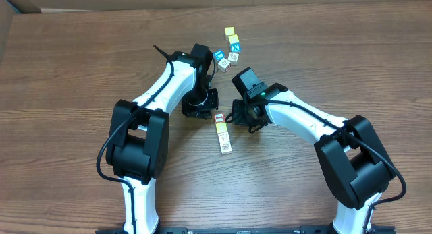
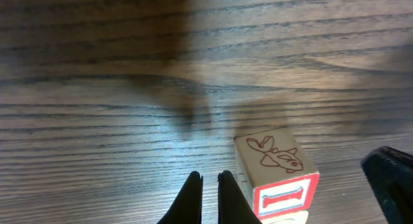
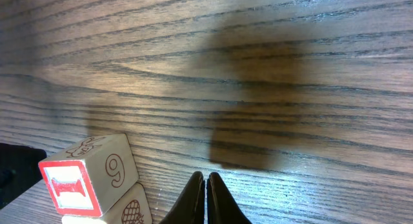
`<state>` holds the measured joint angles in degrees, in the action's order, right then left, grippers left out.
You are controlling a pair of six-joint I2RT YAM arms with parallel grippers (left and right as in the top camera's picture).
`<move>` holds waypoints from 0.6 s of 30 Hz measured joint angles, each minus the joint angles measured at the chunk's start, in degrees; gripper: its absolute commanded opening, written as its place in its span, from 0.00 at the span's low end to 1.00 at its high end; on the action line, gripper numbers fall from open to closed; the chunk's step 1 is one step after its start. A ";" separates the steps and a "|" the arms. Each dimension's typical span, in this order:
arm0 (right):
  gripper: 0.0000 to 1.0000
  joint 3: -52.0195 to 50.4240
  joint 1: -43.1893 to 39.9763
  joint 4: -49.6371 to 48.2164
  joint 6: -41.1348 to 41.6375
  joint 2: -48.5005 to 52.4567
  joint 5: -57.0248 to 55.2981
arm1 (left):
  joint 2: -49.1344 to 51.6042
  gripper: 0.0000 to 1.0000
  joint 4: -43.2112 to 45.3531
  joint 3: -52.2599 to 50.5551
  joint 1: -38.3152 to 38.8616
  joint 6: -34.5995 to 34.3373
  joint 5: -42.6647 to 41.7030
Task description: Flip 4 blocks
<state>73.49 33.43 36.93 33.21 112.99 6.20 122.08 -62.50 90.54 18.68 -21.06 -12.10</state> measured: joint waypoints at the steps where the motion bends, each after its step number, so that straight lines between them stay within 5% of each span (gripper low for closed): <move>1: 0.06 0.00 0.00 0.00 -0.02 0.00 0.00 | 0.00 0.04 -0.02 -0.09 0.00 0.00 0.17; 13: 0.04 0.00 -0.02 0.87 -0.04 0.00 0.00 | 0.00 0.04 -0.02 -0.11 0.00 -1.49 0.57; 18: 0.04 1.25 -0.15 11.19 -0.02 -1.99 0.04 | 0.00 0.04 2.58 -0.15 -0.02 -1.51 1.70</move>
<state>74.74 33.28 48.12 33.19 111.00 6.24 122.08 -59.92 90.39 18.65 -22.57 -10.39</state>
